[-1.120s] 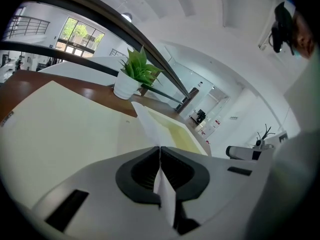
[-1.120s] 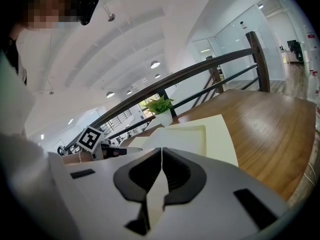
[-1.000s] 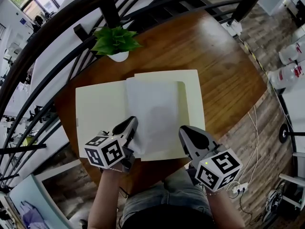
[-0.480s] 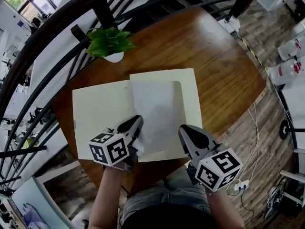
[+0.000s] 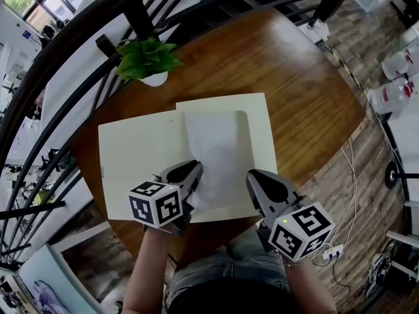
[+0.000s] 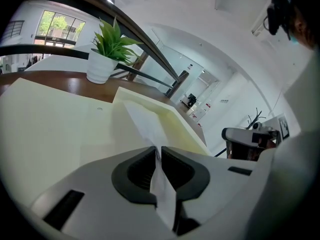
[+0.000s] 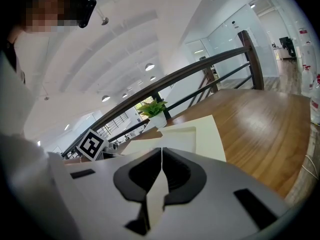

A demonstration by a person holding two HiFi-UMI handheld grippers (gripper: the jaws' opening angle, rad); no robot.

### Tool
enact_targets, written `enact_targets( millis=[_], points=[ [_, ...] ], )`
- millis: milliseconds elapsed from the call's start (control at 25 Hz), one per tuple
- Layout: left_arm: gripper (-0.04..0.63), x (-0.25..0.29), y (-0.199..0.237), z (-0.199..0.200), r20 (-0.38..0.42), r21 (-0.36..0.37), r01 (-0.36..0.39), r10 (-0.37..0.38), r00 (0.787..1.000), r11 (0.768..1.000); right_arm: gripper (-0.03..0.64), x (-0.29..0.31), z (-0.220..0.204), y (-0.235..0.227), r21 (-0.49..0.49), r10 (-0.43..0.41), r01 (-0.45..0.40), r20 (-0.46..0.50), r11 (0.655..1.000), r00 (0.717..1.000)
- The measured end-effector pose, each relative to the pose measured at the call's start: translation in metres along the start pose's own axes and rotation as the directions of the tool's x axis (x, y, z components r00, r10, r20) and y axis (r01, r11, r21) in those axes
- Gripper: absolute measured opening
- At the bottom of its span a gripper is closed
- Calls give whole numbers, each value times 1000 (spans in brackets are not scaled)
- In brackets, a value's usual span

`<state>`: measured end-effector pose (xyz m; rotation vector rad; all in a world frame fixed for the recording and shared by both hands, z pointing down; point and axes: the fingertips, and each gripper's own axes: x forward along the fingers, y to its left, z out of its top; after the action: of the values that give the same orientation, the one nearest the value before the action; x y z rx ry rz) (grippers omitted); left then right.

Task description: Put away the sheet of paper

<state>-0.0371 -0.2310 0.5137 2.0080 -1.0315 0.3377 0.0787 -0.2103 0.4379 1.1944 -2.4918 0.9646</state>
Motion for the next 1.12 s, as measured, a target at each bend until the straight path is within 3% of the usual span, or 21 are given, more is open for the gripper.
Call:
enact_targets(
  millis=[280, 640, 840, 1120],
  points=[
    [30, -2, 6, 0, -3, 21, -44, 44, 999, 999, 28, -2, -4, 0, 3, 0, 0, -4, 1000, 1000],
    [132, 0, 8, -5, -34, 50, -75, 76, 996, 996, 29, -3, -4, 0, -1, 0, 0, -4, 1000, 1000],
    [141, -8, 9, 4, 8, 68, -106, 106, 994, 992, 29, -4, -2, 2, -12, 2, -2, 2, 1000, 1000],
    [140, -28, -2, 17, 63, 91, -82, 76, 995, 992, 28, -8, 6, 14, -64, 28, -26, 37, 998, 999]
  ],
)
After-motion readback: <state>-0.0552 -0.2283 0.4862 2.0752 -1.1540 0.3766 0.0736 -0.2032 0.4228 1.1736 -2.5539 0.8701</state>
